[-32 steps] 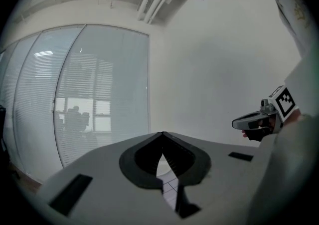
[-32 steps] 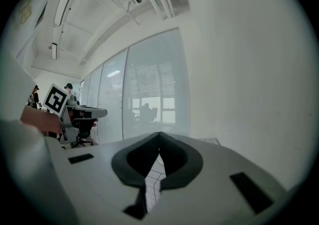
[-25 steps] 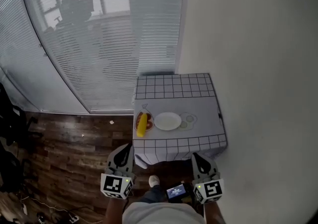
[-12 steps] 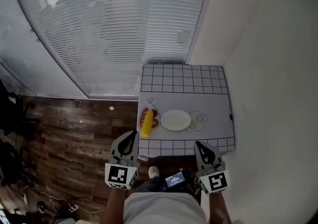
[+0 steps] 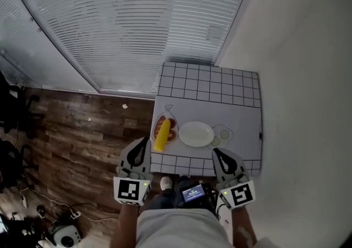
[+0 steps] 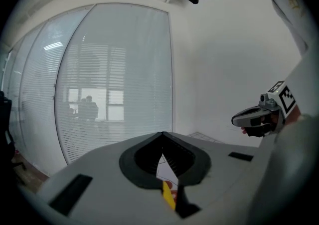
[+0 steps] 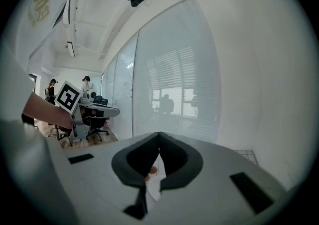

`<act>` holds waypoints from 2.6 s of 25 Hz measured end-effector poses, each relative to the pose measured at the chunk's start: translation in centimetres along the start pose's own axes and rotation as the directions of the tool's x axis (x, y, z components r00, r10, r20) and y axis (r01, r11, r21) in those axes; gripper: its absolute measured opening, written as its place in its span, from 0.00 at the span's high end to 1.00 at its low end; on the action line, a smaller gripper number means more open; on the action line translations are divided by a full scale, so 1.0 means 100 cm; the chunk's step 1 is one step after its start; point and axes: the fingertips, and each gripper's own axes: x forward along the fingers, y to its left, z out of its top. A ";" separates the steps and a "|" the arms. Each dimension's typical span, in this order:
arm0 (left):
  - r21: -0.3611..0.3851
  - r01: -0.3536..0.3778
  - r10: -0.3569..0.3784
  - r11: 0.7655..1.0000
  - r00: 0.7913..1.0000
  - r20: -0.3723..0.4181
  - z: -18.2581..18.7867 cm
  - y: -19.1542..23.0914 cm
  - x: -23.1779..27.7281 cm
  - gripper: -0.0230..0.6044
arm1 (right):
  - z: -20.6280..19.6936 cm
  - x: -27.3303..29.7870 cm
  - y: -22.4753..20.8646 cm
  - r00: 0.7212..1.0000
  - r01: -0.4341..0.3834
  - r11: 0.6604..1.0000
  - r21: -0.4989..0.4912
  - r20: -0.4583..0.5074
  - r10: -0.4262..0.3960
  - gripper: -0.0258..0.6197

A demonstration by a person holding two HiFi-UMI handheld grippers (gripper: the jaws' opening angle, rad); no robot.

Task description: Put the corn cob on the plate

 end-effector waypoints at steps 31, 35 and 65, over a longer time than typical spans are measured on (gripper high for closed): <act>0.033 -0.176 0.179 0.984 0.968 -0.176 -0.068 0.001 0.048 0.95 | -0.073 0.104 -0.018 0.904 -0.415 0.894 -0.171 -0.189 0.384 0.95; 0.038 -0.171 0.175 0.985 0.962 -0.211 -0.087 -0.015 0.050 0.95 | -0.088 0.103 -0.019 0.877 -0.468 0.853 -0.230 -0.240 0.416 0.95; -0.029 -0.120 0.093 0.992 0.883 -0.460 -0.217 -0.014 0.054 0.78 | -0.184 0.192 0.058 0.580 -0.813 0.450 -0.369 -0.583 0.569 0.78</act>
